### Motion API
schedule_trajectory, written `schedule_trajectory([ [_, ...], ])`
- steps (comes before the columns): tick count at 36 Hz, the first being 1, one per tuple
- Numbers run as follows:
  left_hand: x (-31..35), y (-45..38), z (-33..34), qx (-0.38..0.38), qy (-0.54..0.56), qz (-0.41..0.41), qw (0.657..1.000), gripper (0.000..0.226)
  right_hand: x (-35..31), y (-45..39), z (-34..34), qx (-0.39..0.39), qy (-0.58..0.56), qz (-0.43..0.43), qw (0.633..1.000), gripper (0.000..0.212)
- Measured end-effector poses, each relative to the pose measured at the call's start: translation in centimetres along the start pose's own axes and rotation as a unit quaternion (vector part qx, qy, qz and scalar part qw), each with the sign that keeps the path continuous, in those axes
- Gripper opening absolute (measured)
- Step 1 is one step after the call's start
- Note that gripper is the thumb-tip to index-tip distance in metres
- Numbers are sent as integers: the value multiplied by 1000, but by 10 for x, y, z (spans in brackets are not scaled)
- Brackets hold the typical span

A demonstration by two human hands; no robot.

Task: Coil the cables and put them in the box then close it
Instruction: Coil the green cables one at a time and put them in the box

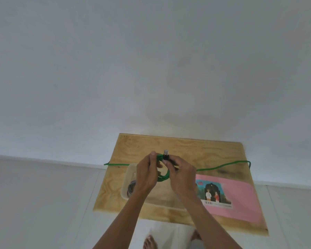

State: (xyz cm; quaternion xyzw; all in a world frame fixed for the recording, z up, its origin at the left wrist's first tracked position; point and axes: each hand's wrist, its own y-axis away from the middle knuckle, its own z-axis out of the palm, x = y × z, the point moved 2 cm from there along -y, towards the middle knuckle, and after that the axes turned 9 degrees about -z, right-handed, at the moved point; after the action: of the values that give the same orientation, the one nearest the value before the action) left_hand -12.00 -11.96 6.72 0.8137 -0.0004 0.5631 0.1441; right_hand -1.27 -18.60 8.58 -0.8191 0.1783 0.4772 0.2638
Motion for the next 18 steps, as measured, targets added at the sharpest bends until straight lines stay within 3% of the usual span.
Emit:
schedule_trajectory([
  [6,-35,1,-9,-82,-40,-23,996,47,7,27,11,19,4,47,999,14],
  [11,-57,-3,-17,-98,-82,-41,991,47,33,37,17,-2,39,64,997,14],
  [14,-70,-4,-23,-69,-99,-27,992,43,53,40,18,-26,59,78,995,14],
  [18,-82,-7,-41,57,-116,67,989,39,78,41,20,-52,74,100,991,15],
])
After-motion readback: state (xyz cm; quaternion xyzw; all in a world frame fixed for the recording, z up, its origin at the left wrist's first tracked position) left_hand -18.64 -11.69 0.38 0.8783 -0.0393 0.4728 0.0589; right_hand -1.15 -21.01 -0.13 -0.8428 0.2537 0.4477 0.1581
